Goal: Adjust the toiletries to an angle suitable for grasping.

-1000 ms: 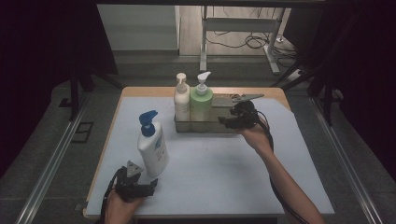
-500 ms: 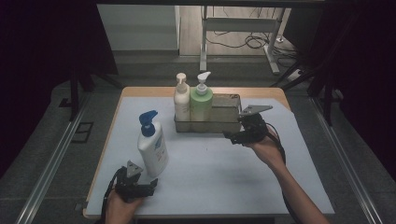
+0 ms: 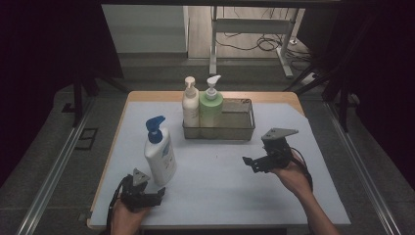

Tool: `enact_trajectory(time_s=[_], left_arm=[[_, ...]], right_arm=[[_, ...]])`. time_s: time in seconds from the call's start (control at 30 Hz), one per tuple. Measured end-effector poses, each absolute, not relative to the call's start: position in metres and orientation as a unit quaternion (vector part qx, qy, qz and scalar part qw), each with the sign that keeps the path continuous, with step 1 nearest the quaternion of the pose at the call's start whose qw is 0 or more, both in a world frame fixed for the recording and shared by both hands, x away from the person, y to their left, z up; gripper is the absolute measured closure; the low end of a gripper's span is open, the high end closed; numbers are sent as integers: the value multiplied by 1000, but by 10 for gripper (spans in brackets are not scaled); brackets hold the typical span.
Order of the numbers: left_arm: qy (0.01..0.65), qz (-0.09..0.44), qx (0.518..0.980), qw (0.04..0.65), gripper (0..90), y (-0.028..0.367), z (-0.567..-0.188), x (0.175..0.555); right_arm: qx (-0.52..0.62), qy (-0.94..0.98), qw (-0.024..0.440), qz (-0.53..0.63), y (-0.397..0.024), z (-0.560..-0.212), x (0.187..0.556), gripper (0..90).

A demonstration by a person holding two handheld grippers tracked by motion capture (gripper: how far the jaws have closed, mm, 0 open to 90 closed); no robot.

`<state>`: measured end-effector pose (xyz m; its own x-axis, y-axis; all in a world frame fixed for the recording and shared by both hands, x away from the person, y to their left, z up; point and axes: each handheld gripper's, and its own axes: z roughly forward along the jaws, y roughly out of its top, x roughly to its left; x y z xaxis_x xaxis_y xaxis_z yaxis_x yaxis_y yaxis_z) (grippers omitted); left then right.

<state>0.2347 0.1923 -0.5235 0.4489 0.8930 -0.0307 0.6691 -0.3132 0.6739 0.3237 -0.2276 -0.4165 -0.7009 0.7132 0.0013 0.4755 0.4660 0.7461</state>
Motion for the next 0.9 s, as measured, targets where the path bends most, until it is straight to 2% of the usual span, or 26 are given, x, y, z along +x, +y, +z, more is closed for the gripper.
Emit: enact_trajectory(time_s=[0.47,0.9], left_arm=[[494,173,792,316,117,194,-522,235],[498,170,790,315,189,201,-516,234]], right_arm=[[374,835,164,370,-253,-458,290,0],[392,836,150,353,-262,-507,286,18]])
